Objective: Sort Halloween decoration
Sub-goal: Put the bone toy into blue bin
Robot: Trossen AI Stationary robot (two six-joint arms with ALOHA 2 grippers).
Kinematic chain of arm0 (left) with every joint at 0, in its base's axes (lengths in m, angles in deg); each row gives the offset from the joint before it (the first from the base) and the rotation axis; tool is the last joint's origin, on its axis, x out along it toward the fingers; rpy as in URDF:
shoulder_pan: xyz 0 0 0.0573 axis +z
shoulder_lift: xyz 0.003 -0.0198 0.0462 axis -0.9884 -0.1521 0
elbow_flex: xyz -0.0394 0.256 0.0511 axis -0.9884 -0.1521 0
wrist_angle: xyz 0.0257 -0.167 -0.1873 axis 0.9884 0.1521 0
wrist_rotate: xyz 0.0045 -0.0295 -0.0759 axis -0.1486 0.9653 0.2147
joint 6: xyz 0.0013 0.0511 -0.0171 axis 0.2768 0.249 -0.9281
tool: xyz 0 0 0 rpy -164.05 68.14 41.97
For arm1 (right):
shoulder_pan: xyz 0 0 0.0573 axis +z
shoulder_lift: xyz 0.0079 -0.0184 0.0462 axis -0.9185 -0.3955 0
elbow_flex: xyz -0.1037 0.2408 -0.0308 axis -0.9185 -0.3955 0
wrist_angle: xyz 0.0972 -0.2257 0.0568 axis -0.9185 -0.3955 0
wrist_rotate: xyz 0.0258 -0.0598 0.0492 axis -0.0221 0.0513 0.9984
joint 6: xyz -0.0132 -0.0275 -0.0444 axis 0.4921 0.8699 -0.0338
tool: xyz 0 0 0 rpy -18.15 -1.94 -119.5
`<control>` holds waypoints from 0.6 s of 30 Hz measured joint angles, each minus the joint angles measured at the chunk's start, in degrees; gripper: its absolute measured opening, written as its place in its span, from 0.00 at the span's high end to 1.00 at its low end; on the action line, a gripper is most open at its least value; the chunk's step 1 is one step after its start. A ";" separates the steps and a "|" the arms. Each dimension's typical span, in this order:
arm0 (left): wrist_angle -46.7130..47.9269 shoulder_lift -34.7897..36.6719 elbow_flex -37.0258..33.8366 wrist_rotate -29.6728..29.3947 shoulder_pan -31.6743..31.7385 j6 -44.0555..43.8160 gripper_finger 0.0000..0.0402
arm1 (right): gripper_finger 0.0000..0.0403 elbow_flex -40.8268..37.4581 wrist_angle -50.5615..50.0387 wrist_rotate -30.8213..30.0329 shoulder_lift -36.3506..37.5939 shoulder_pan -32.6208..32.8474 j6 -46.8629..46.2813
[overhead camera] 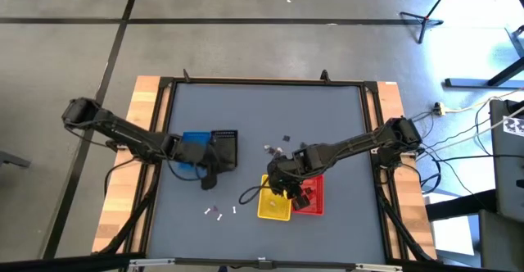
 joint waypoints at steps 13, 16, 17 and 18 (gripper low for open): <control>0.54 0.00 0.00 6.43 -14.54 -2.98 0.72 | 0.66 0.00 -0.01 0.00 0.00 0.00 0.00; 1.08 0.00 0.00 4.60 -18.56 -9.42 0.72 | 0.66 0.00 -0.02 -0.01 0.00 0.00 0.00; 1.55 0.00 0.00 3.39 -20.02 -11.97 0.72 | 0.66 0.00 -0.02 0.00 0.00 0.00 0.00; 2.09 0.00 0.02 2.06 -21.45 -14.65 0.72 | 0.66 0.00 -0.02 0.00 0.00 0.00 0.00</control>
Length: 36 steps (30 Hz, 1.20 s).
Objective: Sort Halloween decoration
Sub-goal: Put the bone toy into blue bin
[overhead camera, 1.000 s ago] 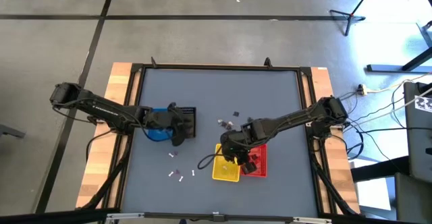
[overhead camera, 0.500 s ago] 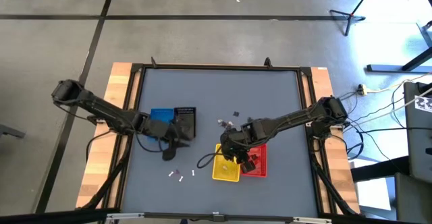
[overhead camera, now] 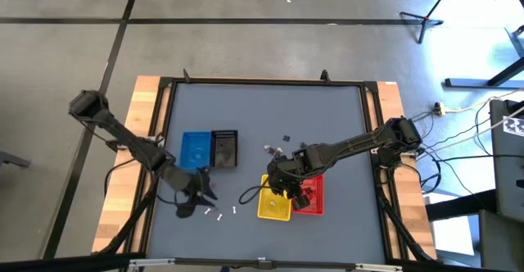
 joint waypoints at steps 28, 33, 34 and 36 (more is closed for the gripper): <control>1.90 -14.25 0.03 -16.32 -15.03 -24.99 0.72 | 0.66 0.00 0.00 0.00 0.03 0.02 0.00; 1.55 -15.90 0.03 -16.54 -15.03 -28.01 0.72 | 0.66 0.00 0.00 0.00 0.04 0.02 0.00; 1.32 -16.25 0.03 -16.40 -15.07 -28.11 0.72 | 0.66 0.00 0.00 -0.01 0.04 0.00 0.00; -0.01 -17.02 0.03 -16.36 -15.07 -28.08 0.72 | 0.66 0.00 0.00 0.00 0.04 0.02 0.00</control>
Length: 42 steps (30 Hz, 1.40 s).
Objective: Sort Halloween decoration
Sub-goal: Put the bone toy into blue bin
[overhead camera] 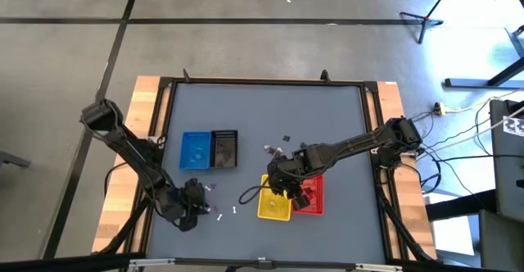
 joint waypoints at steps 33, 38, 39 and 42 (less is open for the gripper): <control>-1.08 -5.13 0.04 -0.71 -0.37 15.52 0.89 | 0.66 0.00 -0.02 0.00 0.00 -0.01 0.00; -1.12 -5.15 0.04 -2.05 -0.37 15.52 0.97 | 0.66 0.00 -0.02 0.00 0.00 -0.01 0.00; -1.14 -5.15 0.04 -2.22 -0.37 15.52 0.98 | 0.66 0.00 -0.02 0.00 0.00 -0.02 0.00; -1.49 -5.15 0.00 -2.48 -0.37 15.12 0.99 | 0.66 0.00 -0.02 0.00 0.00 0.01 0.00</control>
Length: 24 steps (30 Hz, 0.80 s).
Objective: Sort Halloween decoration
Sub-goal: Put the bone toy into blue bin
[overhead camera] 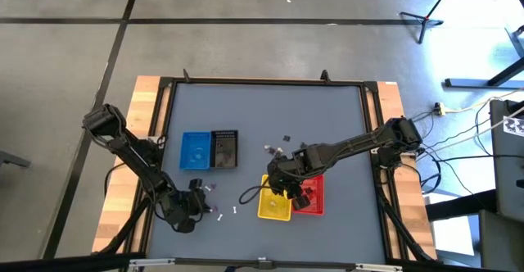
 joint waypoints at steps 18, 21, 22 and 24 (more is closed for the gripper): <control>-1.14 5.22 -0.18 -0.18 0.09 -0.18 1.00 | 0.66 -0.02 0.00 0.00 0.00 0.00 0.00; -1.15 7.93 -0.18 -0.21 0.10 0.04 1.00 | 0.66 -0.02 0.00 -0.02 0.00 -0.01 0.00; -1.16 8.89 -0.18 -0.22 0.27 0.20 1.00 | 0.66 -0.02 -0.01 -0.01 0.00 -0.02 0.00; -1.11 11.27 -0.18 -0.23 0.99 0.20 1.00 | 0.66 -0.02 0.00 -0.02 0.00 -0.02 0.00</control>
